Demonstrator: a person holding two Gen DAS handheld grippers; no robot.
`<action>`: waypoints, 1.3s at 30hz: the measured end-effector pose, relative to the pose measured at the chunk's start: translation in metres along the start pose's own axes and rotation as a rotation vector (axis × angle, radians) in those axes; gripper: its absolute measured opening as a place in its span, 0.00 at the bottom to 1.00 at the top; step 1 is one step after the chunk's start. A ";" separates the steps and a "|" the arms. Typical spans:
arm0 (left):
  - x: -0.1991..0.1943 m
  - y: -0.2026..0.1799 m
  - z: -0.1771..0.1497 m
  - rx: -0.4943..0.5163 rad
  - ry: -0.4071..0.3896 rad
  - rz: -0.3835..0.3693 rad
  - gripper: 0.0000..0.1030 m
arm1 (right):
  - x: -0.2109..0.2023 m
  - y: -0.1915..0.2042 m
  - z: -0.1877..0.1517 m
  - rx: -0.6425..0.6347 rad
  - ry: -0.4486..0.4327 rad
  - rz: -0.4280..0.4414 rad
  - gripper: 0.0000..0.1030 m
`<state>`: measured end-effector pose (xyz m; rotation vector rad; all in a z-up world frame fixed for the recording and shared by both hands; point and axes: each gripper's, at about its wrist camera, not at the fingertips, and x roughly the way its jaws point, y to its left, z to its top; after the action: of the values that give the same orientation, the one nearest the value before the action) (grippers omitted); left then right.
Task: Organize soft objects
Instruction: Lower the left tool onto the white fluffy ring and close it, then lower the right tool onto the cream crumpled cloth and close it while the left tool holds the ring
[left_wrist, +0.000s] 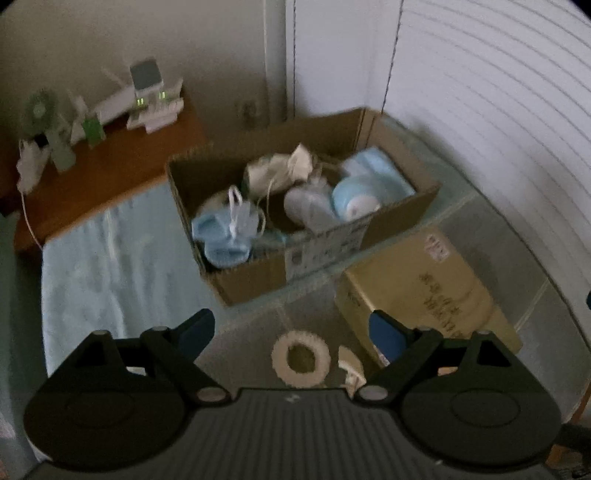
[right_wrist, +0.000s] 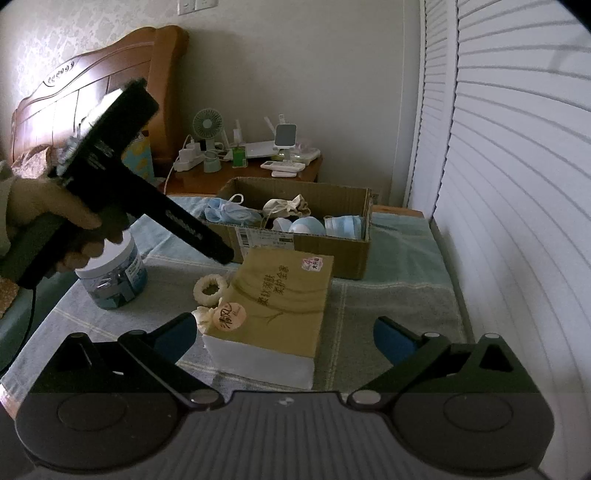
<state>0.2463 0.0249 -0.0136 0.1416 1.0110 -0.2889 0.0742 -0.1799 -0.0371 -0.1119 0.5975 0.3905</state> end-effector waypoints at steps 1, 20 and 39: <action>0.003 0.001 -0.001 -0.006 0.013 0.000 0.86 | 0.000 0.000 0.000 0.000 0.000 -0.002 1.00; 0.043 0.008 -0.017 -0.154 0.126 -0.024 0.60 | 0.004 -0.001 0.000 0.004 0.008 -0.002 1.00; 0.032 0.013 -0.024 -0.137 0.092 -0.023 0.35 | 0.010 0.015 0.003 -0.090 0.009 0.040 1.00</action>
<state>0.2468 0.0376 -0.0540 0.0193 1.1207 -0.2353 0.0774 -0.1621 -0.0400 -0.1877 0.5918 0.4557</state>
